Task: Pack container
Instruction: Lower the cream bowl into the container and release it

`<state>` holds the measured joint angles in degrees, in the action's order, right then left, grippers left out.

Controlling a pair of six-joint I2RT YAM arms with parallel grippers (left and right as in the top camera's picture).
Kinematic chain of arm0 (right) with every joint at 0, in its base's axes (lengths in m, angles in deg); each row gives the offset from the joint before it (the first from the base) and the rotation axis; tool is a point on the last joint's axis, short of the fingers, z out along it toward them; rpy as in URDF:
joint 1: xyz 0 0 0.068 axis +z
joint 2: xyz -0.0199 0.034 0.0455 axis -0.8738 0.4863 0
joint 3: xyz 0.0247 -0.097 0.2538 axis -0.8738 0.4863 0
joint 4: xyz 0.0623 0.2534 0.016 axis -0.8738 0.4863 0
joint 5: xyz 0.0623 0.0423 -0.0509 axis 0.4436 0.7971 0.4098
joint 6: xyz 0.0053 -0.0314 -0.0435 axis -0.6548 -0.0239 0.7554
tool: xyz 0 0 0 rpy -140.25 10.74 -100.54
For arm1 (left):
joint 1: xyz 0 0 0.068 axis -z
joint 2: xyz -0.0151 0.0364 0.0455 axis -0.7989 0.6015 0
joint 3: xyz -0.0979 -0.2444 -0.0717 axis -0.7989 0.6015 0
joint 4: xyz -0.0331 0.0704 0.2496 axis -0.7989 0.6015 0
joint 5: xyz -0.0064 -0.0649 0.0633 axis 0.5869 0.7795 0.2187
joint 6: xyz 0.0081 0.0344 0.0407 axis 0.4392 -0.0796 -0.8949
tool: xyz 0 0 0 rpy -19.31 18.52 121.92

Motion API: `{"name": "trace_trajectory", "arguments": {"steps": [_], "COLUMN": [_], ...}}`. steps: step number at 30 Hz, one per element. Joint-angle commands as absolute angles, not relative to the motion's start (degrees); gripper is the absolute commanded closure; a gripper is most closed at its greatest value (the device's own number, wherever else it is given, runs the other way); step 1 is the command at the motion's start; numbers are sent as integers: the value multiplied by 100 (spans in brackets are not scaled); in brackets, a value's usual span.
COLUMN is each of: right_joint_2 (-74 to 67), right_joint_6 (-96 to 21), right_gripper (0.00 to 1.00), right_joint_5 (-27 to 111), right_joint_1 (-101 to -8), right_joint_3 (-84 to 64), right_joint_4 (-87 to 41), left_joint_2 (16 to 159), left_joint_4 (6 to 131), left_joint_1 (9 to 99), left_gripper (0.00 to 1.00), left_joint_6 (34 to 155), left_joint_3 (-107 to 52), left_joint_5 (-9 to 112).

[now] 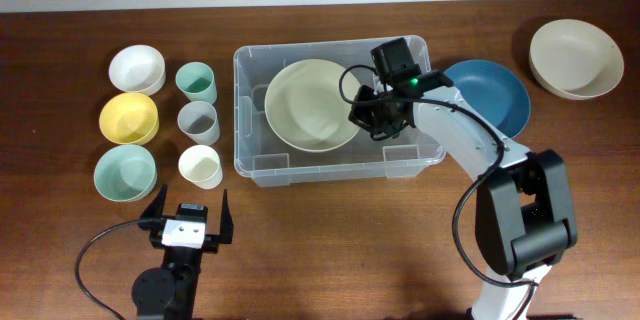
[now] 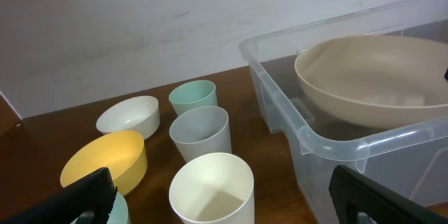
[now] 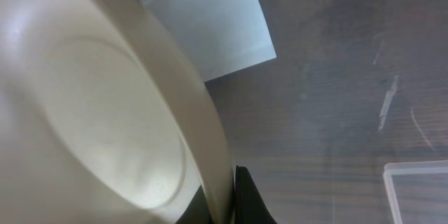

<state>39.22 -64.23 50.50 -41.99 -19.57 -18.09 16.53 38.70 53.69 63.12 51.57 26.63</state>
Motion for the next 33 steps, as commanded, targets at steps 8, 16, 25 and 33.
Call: {"name": "trace_trajectory", "arguments": {"steps": [8, 16, 25, 33], "right_joint_2": [4060, 4060, 4060, 4060], "right_joint_6": [-6469, -6467, -6467, -6467], "right_gripper": [96, 95, 87, 86], "right_joint_5": [5028, 4989, 4991, 5039], "right_joint_1": [-3895, -3879, -3877, -3877], "right_joint_3": [-2067, -2067, -2067, -2067], "right_joint_4": [-1983, -2001, -1999, -1999], "left_joint_2": [1616, 1616, 1616, 1616], "left_joint_4": [3905, 3905, 3905, 3908], "left_joint_1": [5338, 5338, 5338, 5338], "left_gripper": [0, 0, 0, 0], "left_joint_6": [6240, 6240, 6240, 6240], "left_joint_3": [5170, 5170, 5170, 5170], "left_joint_5": [2648, 2648, 2648, 2648]}}
